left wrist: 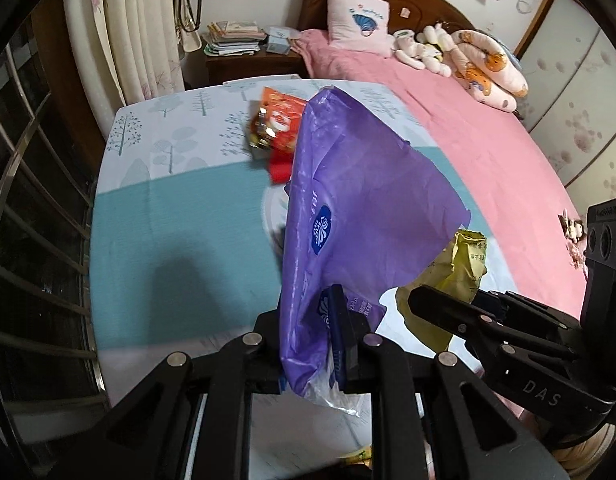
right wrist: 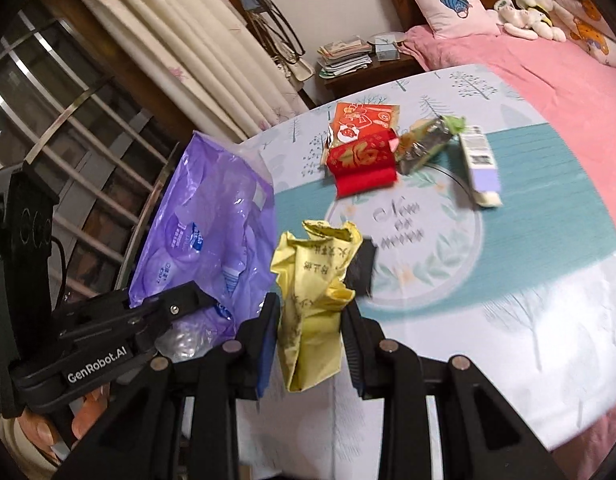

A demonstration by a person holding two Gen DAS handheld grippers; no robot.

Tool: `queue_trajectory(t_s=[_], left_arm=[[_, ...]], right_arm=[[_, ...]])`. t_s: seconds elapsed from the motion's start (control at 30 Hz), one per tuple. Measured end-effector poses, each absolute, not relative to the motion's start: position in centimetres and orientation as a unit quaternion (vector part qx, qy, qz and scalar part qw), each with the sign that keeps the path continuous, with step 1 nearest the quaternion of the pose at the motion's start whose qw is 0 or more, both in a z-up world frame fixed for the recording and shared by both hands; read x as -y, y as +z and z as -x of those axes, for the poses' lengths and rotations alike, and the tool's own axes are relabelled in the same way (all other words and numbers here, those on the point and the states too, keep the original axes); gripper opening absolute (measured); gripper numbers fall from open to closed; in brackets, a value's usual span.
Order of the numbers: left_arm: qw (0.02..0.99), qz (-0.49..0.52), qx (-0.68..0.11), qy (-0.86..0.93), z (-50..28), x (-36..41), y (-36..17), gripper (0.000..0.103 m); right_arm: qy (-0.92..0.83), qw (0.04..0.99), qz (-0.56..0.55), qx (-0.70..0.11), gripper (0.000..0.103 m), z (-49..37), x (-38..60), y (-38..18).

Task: Collect trash
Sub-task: 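Carry purple bag and yellow wrapper over the bin and open both tools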

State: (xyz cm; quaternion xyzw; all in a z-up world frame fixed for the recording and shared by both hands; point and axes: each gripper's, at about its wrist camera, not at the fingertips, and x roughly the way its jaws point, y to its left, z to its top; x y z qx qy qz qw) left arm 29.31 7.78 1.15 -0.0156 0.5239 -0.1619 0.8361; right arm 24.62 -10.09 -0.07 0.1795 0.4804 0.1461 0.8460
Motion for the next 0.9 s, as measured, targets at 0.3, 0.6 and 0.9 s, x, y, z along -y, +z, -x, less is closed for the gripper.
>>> queue_trajectory(t_s=[0.3, 0.6, 0.9], left_arm=[[0.84, 0.01, -0.523, -0.145, -16.6, -1.0, 1.4, 0.015], [0.817, 0.0, -0.558, -0.144, -6.2, 4.1, -1.5, 0.015], [0.784, -0.044, -0.597, -0.164, -1.8, 7.0, -7.0, 0.015]], right_arm=[[0.167, 0.841, -0.154, -0.49, 0.03, -14.0, 16.6, 0.3], [0.17, 0.818, -0.146, -0.53, 0.03, -5.3, 21.4, -3.0], [0.154, 0.776, -0.176, -0.586, 0.03, -1.2, 22.1, -10.2]])
